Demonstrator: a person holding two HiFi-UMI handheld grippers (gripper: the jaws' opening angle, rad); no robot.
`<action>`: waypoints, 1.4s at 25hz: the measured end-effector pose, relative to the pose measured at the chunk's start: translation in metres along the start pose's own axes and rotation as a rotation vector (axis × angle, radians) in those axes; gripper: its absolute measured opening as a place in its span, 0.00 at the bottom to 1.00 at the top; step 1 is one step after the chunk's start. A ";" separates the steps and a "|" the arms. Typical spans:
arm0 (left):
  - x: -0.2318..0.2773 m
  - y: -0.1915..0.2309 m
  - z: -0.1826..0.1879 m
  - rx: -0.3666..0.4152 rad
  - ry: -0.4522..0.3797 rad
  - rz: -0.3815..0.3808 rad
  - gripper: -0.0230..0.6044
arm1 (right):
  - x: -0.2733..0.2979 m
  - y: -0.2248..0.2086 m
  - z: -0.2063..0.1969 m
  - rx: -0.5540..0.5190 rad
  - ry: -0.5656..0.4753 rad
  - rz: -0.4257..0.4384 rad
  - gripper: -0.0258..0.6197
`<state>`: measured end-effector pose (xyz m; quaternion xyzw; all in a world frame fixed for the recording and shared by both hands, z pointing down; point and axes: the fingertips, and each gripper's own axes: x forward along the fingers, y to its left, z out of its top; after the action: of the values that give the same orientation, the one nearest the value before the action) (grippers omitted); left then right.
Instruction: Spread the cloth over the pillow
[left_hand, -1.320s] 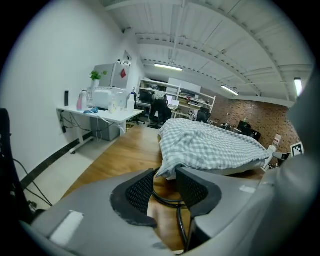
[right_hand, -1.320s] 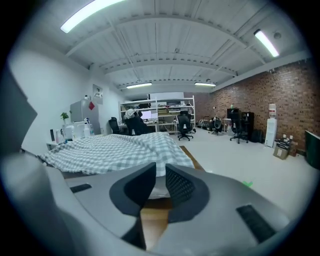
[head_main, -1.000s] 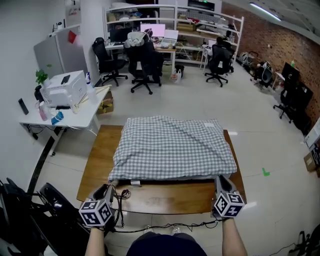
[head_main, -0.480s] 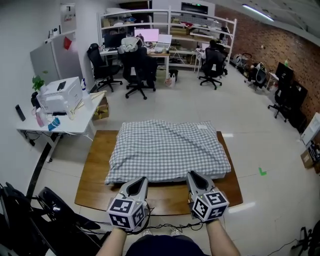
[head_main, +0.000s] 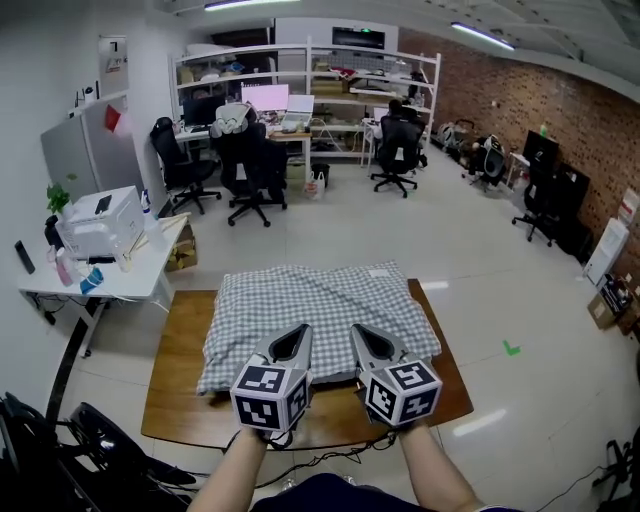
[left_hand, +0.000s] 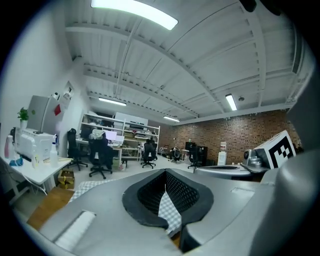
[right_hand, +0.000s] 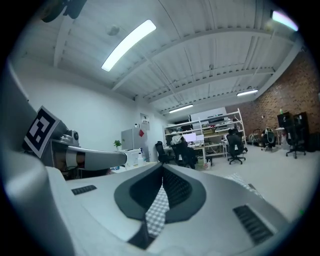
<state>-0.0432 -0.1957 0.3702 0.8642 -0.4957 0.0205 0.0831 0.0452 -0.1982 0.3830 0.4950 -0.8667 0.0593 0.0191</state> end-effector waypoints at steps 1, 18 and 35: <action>0.003 0.000 0.003 0.002 -0.002 -0.001 0.05 | 0.002 -0.001 0.003 -0.009 0.001 0.000 0.04; 0.028 0.008 -0.020 -0.040 0.065 -0.021 0.05 | 0.023 -0.010 -0.005 -0.006 0.045 0.037 0.05; 0.043 0.015 -0.026 -0.039 0.083 -0.031 0.05 | 0.035 -0.018 -0.008 0.018 0.035 0.049 0.05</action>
<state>-0.0328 -0.2356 0.4023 0.8684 -0.4787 0.0452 0.1209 0.0423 -0.2365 0.3953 0.4727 -0.8775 0.0760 0.0282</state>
